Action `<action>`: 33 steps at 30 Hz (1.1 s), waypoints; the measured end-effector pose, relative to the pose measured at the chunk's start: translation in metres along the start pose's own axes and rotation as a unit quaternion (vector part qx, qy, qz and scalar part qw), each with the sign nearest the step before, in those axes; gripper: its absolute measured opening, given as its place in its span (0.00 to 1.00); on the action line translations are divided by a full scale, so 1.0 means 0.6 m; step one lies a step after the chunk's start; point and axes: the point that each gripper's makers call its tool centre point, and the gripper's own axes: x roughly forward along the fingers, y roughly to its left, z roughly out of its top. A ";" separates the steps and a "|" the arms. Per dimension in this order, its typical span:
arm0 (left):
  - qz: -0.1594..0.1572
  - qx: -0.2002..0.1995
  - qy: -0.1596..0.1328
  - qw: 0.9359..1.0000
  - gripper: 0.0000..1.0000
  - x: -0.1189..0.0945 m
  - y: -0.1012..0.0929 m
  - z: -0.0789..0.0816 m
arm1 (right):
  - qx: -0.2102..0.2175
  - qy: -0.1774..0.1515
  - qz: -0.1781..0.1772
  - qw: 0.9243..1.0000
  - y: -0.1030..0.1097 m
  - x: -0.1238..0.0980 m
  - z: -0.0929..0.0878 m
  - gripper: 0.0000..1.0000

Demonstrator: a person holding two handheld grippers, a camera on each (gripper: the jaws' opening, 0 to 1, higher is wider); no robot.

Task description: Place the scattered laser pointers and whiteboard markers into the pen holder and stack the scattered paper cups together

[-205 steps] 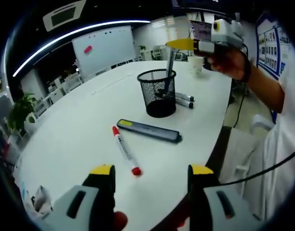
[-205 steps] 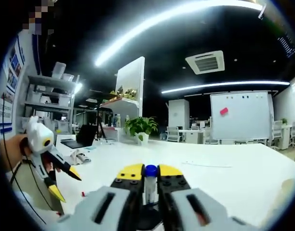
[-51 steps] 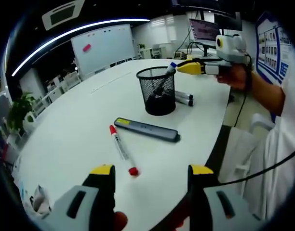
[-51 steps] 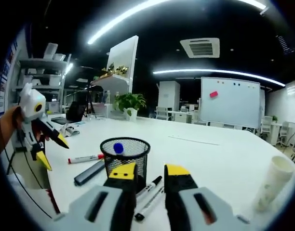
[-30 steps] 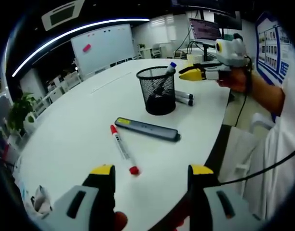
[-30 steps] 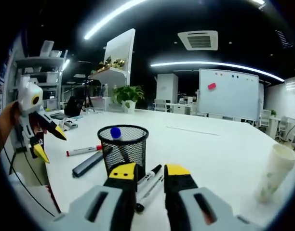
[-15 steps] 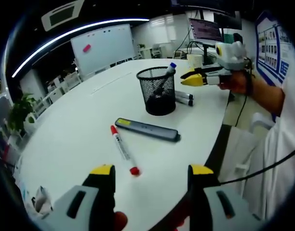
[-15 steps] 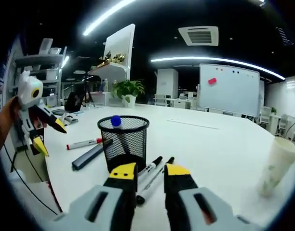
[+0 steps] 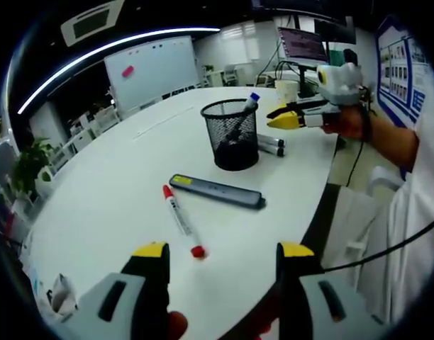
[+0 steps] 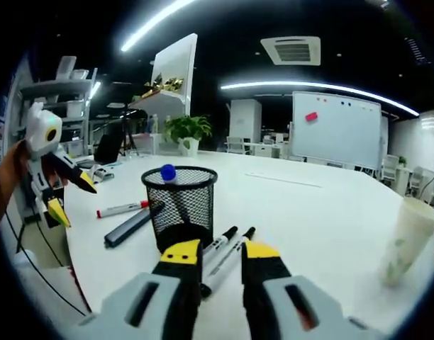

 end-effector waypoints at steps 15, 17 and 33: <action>0.001 -0.002 0.000 1.000 0.61 0.001 0.001 -0.002 | 0.003 0.008 -0.002 1.000 -0.002 -0.002 -0.010 0.22; 0.001 -0.002 0.000 1.000 0.61 0.000 0.002 -0.002 | 0.003 0.010 -0.002 1.000 -0.001 -0.001 -0.011 0.22; -0.001 -0.004 -0.002 1.000 0.61 0.003 -0.002 -0.002 | 0.002 0.022 -0.005 1.000 -0.005 -0.002 -0.023 0.22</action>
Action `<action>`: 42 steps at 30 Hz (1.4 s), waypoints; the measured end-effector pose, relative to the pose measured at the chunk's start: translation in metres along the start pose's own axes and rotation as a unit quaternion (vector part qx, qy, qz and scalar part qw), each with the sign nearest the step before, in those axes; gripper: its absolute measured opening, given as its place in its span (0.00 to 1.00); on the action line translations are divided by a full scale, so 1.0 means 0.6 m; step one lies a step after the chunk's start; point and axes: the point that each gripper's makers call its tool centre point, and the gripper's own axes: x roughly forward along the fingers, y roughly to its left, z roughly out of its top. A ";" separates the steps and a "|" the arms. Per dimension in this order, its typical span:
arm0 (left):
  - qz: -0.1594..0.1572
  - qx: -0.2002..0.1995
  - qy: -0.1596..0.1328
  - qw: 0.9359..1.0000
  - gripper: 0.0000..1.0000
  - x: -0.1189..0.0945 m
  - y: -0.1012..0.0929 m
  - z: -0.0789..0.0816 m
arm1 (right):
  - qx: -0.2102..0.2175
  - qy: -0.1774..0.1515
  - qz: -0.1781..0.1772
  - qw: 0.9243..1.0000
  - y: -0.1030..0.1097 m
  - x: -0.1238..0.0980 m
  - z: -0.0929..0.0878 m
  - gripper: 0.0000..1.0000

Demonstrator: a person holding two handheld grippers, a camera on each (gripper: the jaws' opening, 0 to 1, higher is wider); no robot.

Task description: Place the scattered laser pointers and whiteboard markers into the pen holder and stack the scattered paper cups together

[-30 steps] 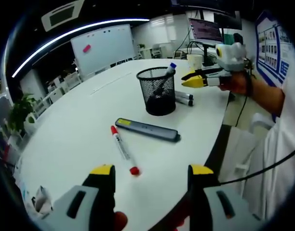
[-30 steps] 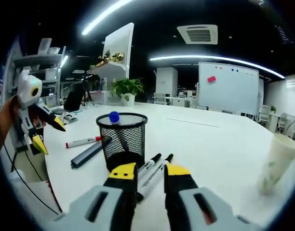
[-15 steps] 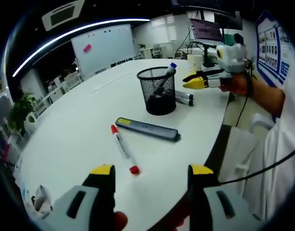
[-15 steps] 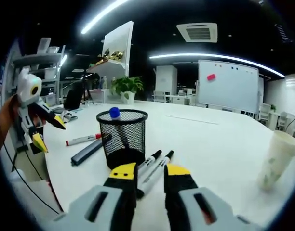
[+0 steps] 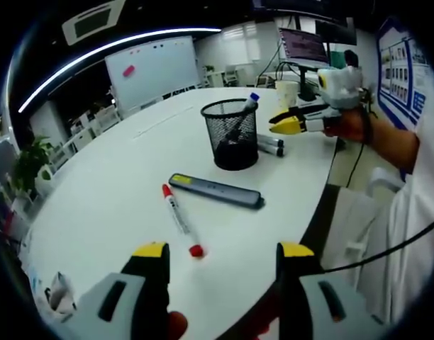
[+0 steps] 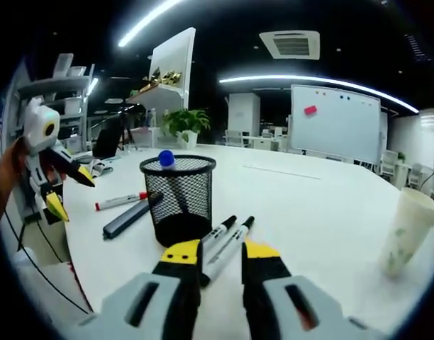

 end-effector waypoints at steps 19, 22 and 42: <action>-0.003 0.001 -0.001 1.000 0.61 0.003 0.000 -0.001 | -0.010 0.014 -0.003 1.000 0.000 -0.001 -0.015 0.22; -0.002 0.001 -0.001 1.000 0.61 0.003 0.000 -0.001 | -0.010 0.017 -0.001 1.000 0.001 0.000 -0.018 0.22; -0.001 -0.001 0.002 1.000 0.61 0.001 0.001 -0.005 | -0.011 0.037 0.011 0.999 0.012 0.011 -0.036 0.23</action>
